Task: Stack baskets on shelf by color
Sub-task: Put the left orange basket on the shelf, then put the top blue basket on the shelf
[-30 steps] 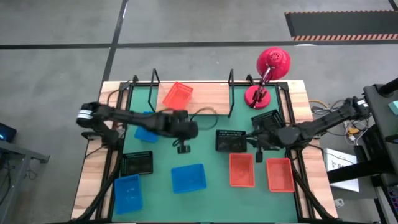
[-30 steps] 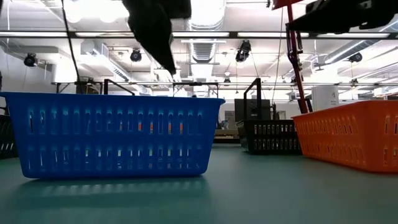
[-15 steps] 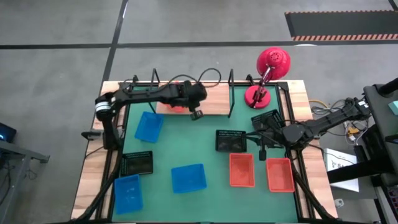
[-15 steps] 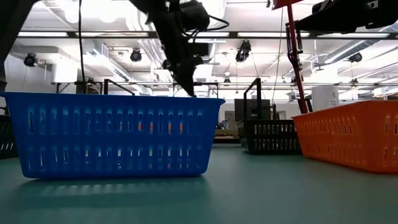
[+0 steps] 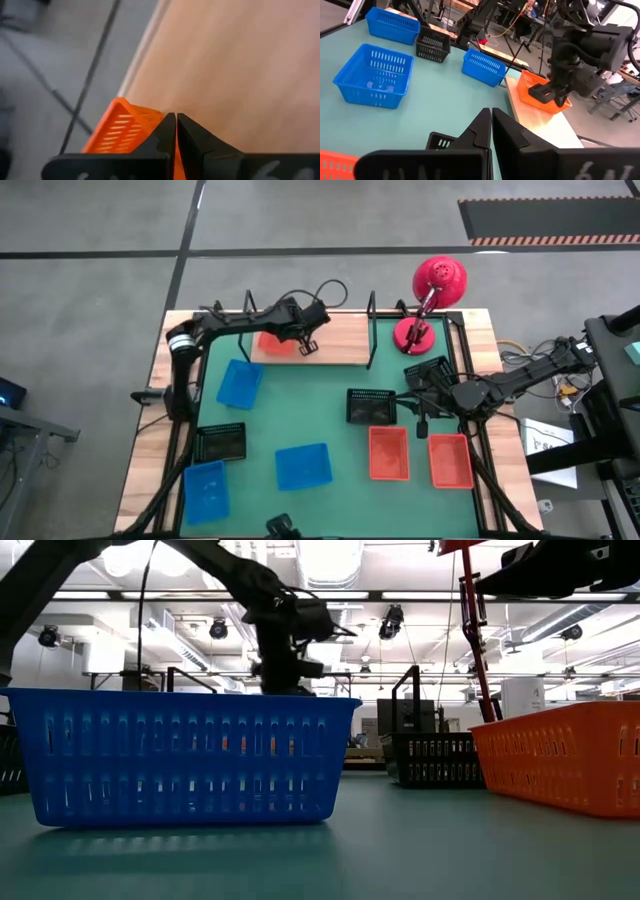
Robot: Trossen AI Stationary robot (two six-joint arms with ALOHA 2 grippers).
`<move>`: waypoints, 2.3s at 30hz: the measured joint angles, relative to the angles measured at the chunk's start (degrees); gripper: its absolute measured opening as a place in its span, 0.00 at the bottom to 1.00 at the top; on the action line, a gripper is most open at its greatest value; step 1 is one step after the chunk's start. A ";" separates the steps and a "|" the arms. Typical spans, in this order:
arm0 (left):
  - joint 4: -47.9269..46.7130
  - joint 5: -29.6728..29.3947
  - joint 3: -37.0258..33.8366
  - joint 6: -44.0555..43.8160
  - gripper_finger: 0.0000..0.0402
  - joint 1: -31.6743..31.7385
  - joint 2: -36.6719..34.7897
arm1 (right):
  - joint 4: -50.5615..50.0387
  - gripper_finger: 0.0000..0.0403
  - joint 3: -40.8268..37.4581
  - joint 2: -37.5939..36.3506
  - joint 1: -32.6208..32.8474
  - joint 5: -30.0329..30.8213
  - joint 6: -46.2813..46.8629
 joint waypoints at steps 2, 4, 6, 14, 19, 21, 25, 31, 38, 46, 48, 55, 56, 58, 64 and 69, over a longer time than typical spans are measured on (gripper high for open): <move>-0.50 0.35 -0.04 -0.07 0.00 0.95 -0.38 | 0.00 0.02 0.00 0.00 0.00 0.00 0.03; -1.35 1.40 0.13 -0.09 0.00 1.23 -0.72 | -0.01 0.02 0.00 0.00 0.00 0.00 0.42; -1.23 1.80 0.26 0.00 0.00 1.12 -1.47 | -0.29 0.02 -0.01 0.00 0.00 0.00 0.48; -3.56 5.77 -0.52 -0.19 0.00 0.92 -4.08 | -1.51 0.02 -0.04 0.02 0.00 0.02 0.51; -4.56 6.28 -1.08 -0.17 0.00 0.88 -4.14 | -1.51 0.02 -0.04 0.02 0.00 0.04 0.51; -5.31 6.32 -1.25 -0.20 0.00 0.90 -4.14 | -1.64 0.02 -0.04 0.02 0.00 0.04 0.51; -7.11 6.32 -1.25 -0.35 0.00 0.92 -4.14 | -1.65 0.02 -0.04 0.02 0.00 0.04 0.51; -7.45 6.32 -0.93 -1.42 0.00 0.91 -4.19 | -1.66 0.02 -0.04 0.02 0.00 0.07 0.51; -10.33 6.34 -0.92 -1.82 0.00 0.75 -5.21 | -1.67 0.02 -0.04 0.02 0.00 0.09 0.49; -14.57 6.39 -1.16 -11.46 0.00 -4.20 -12.54 | -1.68 0.02 -0.04 0.02 0.00 0.09 0.45; -16.13 6.79 -1.16 -16.44 0.00 -7.41 -14.96 | -1.68 0.02 -0.04 0.02 0.00 0.09 0.47; -22.69 15.37 -1.28 -26.52 0.00 -23.93 -20.33 | -2.29 0.02 -0.04 0.02 0.00 0.07 1.47; -24.14 15.42 -1.29 -26.04 0.00 -26.35 -20.70 | -2.70 0.02 -0.04 0.02 0.00 0.07 1.81; -28.57 15.50 -1.31 -25.41 0.00 -31.11 -21.16 | -3.11 0.02 -0.04 0.02 0.00 0.05 2.24; -42.83 16.09 -2.28 -27.39 0.00 -40.96 -21.14 | -3.28 0.02 -0.04 0.02 0.00 0.04 2.39; -42.28 21.30 -9.26 -28.52 0.00 -43.25 -22.89 | -3.25 0.02 -0.04 0.02 0.00 0.02 2.35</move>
